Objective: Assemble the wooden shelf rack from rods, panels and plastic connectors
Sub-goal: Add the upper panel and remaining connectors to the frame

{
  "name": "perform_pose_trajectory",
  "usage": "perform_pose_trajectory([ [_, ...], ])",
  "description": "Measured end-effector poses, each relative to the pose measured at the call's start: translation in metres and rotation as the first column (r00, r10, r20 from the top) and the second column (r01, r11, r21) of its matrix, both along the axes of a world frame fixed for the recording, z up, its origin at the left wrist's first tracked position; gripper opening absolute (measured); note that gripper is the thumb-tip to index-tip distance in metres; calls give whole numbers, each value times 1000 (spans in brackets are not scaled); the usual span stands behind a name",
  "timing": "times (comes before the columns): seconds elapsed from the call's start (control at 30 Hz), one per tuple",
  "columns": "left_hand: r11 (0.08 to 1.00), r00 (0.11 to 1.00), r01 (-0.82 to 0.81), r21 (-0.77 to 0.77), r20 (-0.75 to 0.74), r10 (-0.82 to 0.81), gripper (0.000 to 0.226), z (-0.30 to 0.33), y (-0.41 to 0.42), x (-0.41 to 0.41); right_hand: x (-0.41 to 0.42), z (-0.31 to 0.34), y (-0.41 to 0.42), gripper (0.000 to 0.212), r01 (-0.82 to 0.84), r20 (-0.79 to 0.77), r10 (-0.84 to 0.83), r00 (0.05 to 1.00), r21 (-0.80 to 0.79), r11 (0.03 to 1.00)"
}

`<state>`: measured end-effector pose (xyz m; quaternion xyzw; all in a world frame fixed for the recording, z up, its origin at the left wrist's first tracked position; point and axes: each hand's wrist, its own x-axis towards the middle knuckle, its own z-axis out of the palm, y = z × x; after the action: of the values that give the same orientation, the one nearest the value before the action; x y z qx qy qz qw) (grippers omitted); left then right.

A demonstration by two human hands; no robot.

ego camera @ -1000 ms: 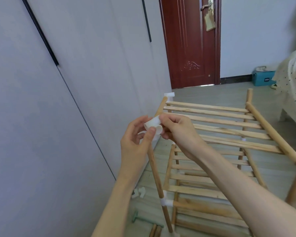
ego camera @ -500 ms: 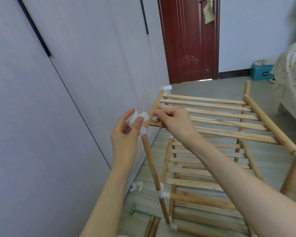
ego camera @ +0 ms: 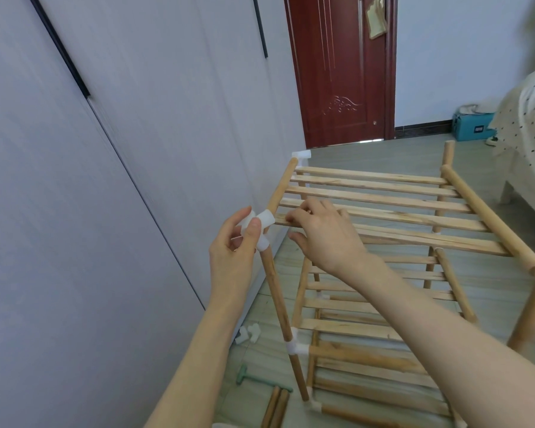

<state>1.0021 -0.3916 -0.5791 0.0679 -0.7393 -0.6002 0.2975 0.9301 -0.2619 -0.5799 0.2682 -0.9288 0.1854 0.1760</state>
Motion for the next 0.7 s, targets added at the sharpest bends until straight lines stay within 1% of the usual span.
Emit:
perform_pose_trajectory([
  [0.1,999,1000,-1,50,-7,1,21,1,1,1,0,-2,0,31,31,46,-31,998,4,1000],
  [0.2,995,1000,10,103,-21,-8,26,4,1,2,-4,-1,3,31,35,43,-34,998,-19,999],
  [0.37,994,999,0,109,-41,4,32,7,1,5,-11,5,4,32,31,57,-28,998,-57,998],
  [0.43,998,999,12,55,-34,-10,33,6,3,6,-13,8,3,31,28,47,-25,999,-76,997],
  [0.57,985,1000,11,-173,-6,-12,30,0,10,6,-14,13,-1,28,20,58,-14,998,-105,994],
  [0.7,977,999,-20,-211,-31,14,29,-5,12,9,-15,12,1,28,10,68,-2,998,-122,992],
])
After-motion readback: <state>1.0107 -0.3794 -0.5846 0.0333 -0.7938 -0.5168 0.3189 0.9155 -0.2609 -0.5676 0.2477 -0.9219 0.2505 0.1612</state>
